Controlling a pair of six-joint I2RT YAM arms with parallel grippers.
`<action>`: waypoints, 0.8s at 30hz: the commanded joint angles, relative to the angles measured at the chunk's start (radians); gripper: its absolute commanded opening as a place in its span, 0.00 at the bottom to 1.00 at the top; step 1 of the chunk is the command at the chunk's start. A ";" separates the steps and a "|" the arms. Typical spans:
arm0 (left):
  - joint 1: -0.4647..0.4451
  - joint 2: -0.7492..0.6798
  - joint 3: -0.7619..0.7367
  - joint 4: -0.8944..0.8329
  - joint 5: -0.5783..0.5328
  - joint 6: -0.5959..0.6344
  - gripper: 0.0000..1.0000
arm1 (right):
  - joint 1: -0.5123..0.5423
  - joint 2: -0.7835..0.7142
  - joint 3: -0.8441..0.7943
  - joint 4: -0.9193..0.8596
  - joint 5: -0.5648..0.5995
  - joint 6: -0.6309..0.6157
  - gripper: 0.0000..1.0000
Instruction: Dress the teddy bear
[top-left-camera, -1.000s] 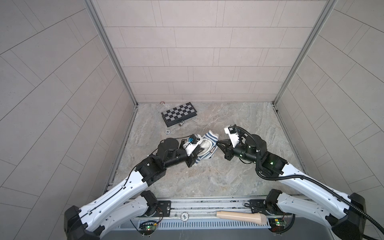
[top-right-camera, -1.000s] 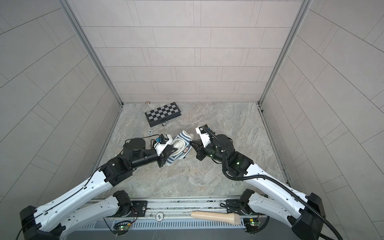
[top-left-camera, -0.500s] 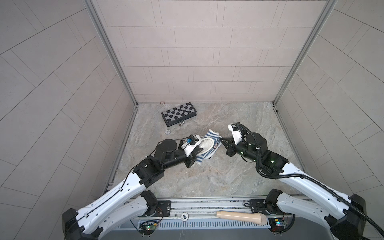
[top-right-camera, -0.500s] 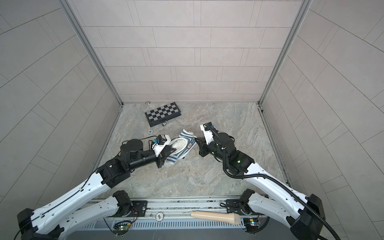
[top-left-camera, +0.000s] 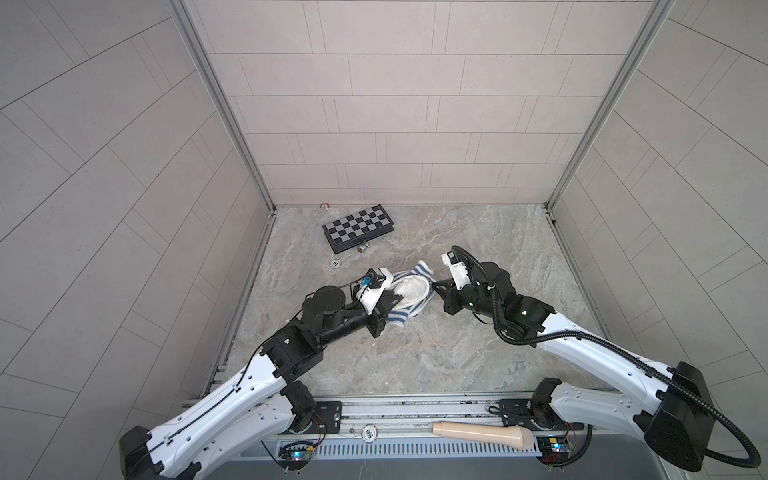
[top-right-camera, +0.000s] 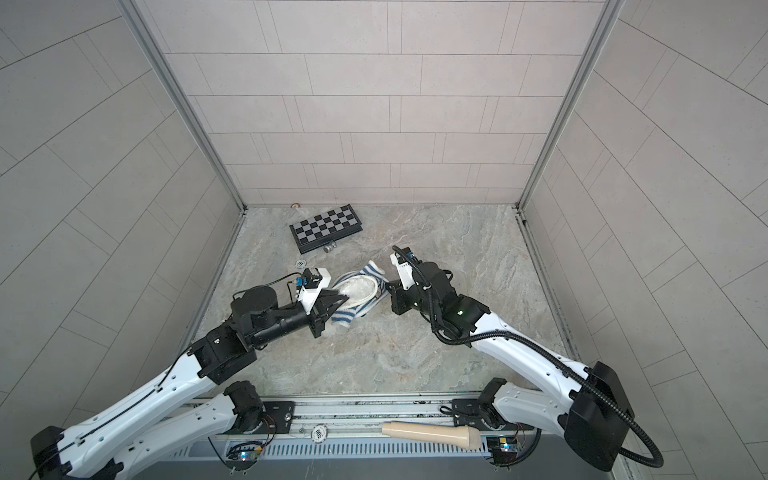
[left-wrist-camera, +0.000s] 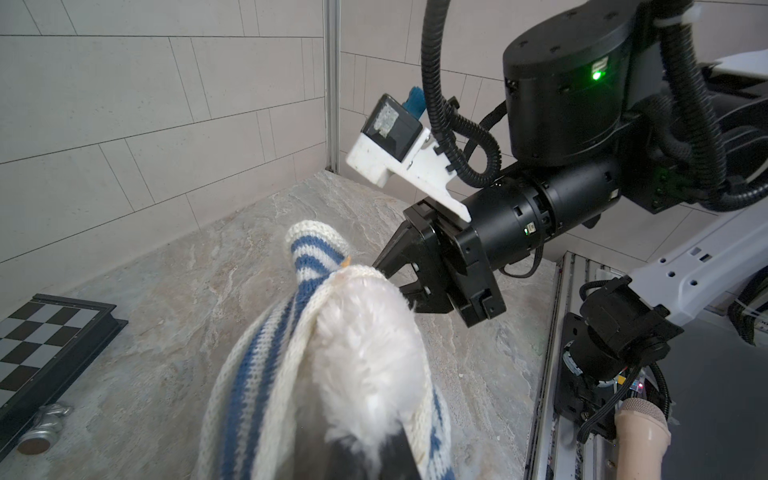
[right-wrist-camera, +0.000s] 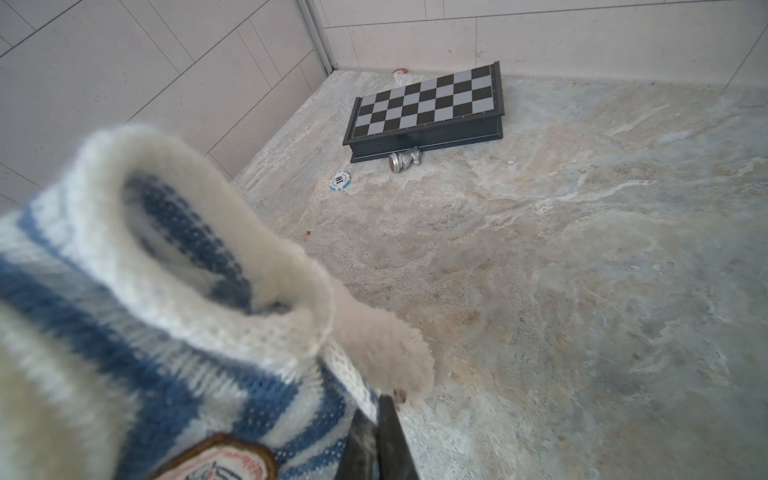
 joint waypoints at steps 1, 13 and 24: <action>-0.006 -0.043 0.023 0.158 0.014 -0.042 0.00 | -0.017 0.032 -0.013 -0.066 0.025 0.019 0.00; -0.005 -0.083 0.055 0.177 0.033 -0.069 0.00 | -0.030 0.048 -0.042 -0.047 -0.024 0.041 0.00; -0.005 -0.105 0.072 0.163 0.002 -0.053 0.00 | -0.061 0.024 -0.088 -0.066 -0.156 0.023 0.01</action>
